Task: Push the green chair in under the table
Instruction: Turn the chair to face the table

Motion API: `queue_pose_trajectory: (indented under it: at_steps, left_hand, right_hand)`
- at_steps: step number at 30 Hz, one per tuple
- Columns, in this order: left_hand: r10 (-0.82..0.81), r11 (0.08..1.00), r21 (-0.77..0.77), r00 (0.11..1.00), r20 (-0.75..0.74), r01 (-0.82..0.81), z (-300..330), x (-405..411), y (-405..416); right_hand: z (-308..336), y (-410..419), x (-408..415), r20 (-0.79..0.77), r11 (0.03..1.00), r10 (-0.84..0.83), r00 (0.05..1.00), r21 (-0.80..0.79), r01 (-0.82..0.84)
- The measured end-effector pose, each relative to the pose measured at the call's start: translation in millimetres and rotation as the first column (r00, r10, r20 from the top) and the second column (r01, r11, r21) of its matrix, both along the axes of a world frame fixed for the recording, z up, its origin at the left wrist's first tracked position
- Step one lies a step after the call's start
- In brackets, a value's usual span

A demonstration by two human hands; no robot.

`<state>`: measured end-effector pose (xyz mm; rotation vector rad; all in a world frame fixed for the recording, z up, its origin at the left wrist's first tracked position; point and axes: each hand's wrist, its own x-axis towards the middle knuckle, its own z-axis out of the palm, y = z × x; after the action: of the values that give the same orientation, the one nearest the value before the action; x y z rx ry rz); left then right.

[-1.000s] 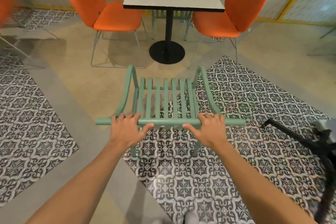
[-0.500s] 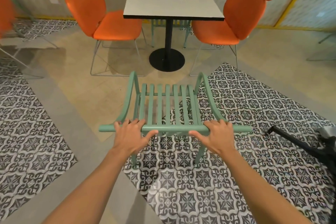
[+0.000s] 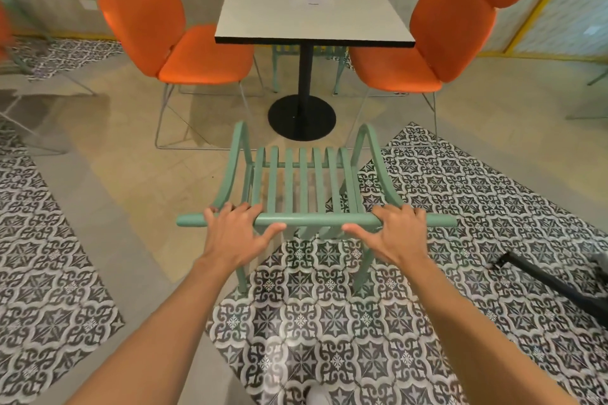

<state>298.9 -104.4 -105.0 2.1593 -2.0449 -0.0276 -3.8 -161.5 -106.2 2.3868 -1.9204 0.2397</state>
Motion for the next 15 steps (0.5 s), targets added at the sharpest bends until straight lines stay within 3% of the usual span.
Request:
queue_pose_trajectory:
  at_steps: [15]
  left_hand:
    - [0.028, 1.000, -0.004, 0.999, 0.016, -0.028, 2.7, 12.3, -171.1]
  right_hand:
    - [0.2, -175.3, 14.2, -0.060, 0.994, -0.013, 0.998, 0.105, 0.020]
